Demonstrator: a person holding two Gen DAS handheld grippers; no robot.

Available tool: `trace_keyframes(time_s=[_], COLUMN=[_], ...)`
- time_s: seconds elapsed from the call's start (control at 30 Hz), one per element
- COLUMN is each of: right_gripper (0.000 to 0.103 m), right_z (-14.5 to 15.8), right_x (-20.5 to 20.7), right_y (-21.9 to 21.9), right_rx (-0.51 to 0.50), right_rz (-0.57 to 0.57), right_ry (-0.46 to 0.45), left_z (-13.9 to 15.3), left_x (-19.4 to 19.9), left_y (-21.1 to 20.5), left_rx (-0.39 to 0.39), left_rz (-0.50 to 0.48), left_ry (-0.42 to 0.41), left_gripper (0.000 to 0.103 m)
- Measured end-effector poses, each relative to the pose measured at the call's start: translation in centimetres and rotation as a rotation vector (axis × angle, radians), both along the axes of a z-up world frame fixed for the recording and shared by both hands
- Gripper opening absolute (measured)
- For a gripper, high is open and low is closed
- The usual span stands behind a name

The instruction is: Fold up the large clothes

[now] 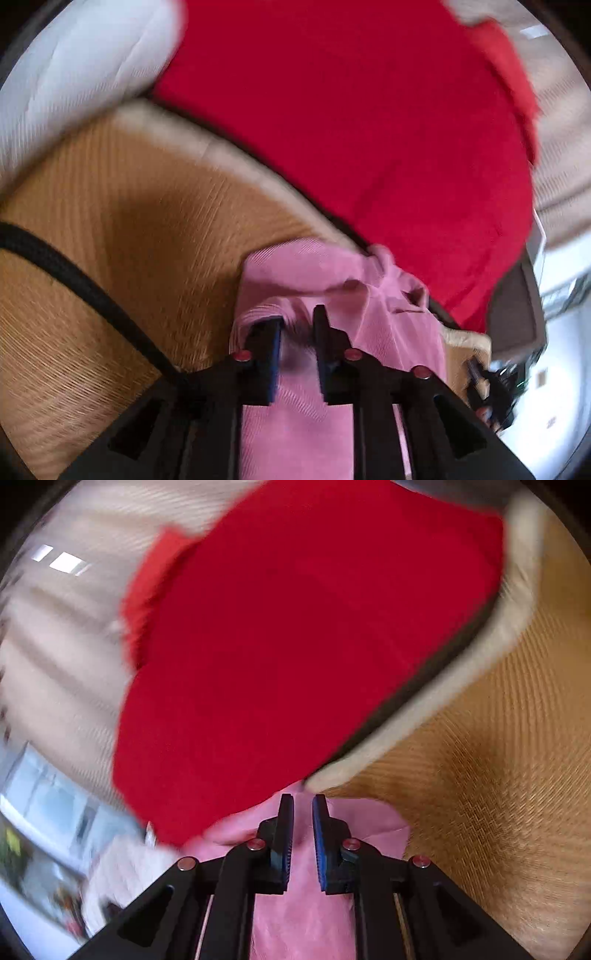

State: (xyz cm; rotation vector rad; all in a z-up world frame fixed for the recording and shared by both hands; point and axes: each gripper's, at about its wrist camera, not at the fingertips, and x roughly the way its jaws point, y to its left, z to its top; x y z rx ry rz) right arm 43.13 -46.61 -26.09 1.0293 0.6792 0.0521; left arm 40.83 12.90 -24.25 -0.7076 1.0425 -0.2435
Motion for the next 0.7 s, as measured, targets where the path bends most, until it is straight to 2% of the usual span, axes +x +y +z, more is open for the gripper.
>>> trace_keyframes(time_s=[0.03,0.07,0.1,0.13,0.17,0.2,0.23,0.3,0.33,0.4,0.47,0.53,0.63,0.7], right_gripper=[0.032,0.051,0.066,0.067,0.067,0.067,0.067,0.067,0.067,0.067,0.067,0.067,0.067,0.067], right_z=[-1.1,-1.9,-2.2,-2.0,-1.6,-1.0,0.0,1.5,2.1,2.5,2.1,1.5,0.8,0.1], right_x=[0.1,-0.2,-0.8,-1.4,-1.8,-1.9,-1.9,-1.6,-1.4,-1.3,-0.8,0.1,2.2,2.9], right_y=[-0.3,-0.3,-0.1,0.2,0.9,1.6,2.9,5.2,6.5,7.7,7.5,7.3,8.3,8.1], right_rx=[0.042,0.068,0.053,0.021,-0.028,-0.065,-0.107,-0.229,-0.319,-0.399,-0.416,-0.397,-0.423,-0.427], right_rz=[-0.001,-0.004,-0.013,-0.017,-0.008,0.008,0.038,0.084,0.1,0.102,0.085,0.101,0.157,0.169], right_ry=[0.021,0.028,0.01,-0.006,-0.014,-0.008,-0.02,-0.01,0.001,-0.028,-0.014,0.002,0.058,0.089], left_z=[-0.6,-0.5,-0.1,0.6,1.4,2.6,3.5,4.6,4.4,3.1,0.7,-1.1,-1.7,-1.3], left_x=[-0.8,-1.5,-2.5,-3.8,-4.8,-6.4,-7.4,-8.6,-8.9,-9.1,-9.0,-8.1,-7.4,-6.0], left_y=[0.4,0.6,0.9,1.2,1.5,1.9,2.0,1.9,1.7,1.6,1.9,1.9,2.4,2.2], left_rx=[0.012,0.004,-0.013,-0.015,-0.004,0.005,0.005,0.03,0.071,0.089,0.08,0.051,0.052,0.054], left_rz=[0.041,0.061,0.085,0.128,0.176,0.248,0.278,0.283,0.273,0.271,0.306,0.298,0.311,0.286], left_ry=[-0.011,-0.047,-0.099,-0.154,-0.195,-0.269,-0.321,-0.37,-0.333,-0.279,-0.199,-0.114,-0.115,-0.133], left_gripper=[0.021,0.022,0.031,0.052,0.063,0.076,0.082,0.088,0.088,0.088,0.088,0.088,0.087,0.087])
